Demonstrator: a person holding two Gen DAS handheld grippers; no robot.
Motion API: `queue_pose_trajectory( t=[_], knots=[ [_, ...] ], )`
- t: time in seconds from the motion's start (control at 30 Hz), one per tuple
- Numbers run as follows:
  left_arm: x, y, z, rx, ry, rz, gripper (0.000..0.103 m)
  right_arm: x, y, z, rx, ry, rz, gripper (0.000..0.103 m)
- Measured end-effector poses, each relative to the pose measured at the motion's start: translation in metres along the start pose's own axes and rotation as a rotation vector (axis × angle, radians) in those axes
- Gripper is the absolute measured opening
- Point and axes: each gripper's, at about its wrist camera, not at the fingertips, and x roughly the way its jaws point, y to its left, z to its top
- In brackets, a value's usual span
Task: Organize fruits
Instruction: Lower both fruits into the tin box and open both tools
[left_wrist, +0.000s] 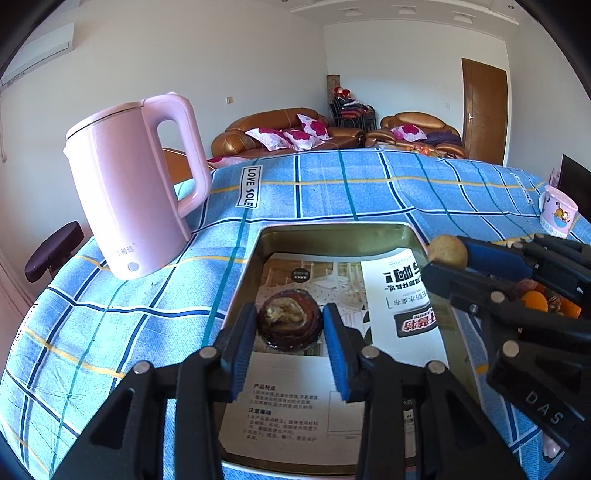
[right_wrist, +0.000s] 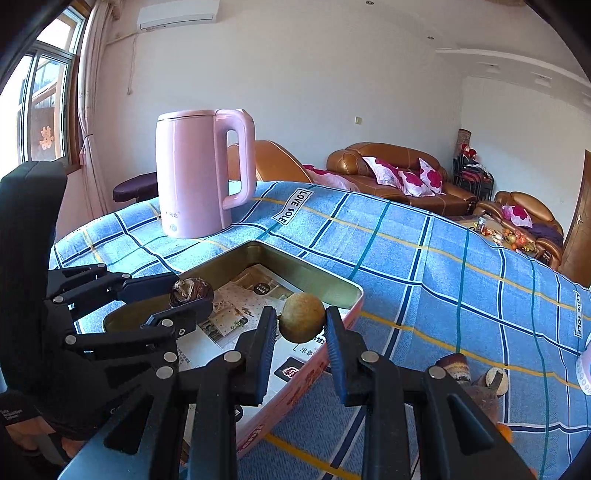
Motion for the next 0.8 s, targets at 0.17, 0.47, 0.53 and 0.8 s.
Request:
queue_pose_trajectory(
  t=[0.17,0.47,0.53,0.8],
  knots=[
    [0.007,0.001,-0.002,0.001,0.019,0.004,0.039,0.010,0.002,-0.003,-0.008,0.026,0.004,0.029],
    [0.012,-0.001,-0.001,0.020,0.040,0.009,0.039,0.020,0.003,-0.007,-0.009,0.058,0.014,0.029],
    [0.012,-0.002,-0.001,0.022,0.037,0.015,0.039,0.021,0.003,-0.006,-0.006,0.060,0.018,0.029],
    [0.011,-0.003,-0.001,0.030,0.031,0.031,0.046,0.022,0.005,-0.005,-0.010,0.063,0.024,0.031]
  ],
)
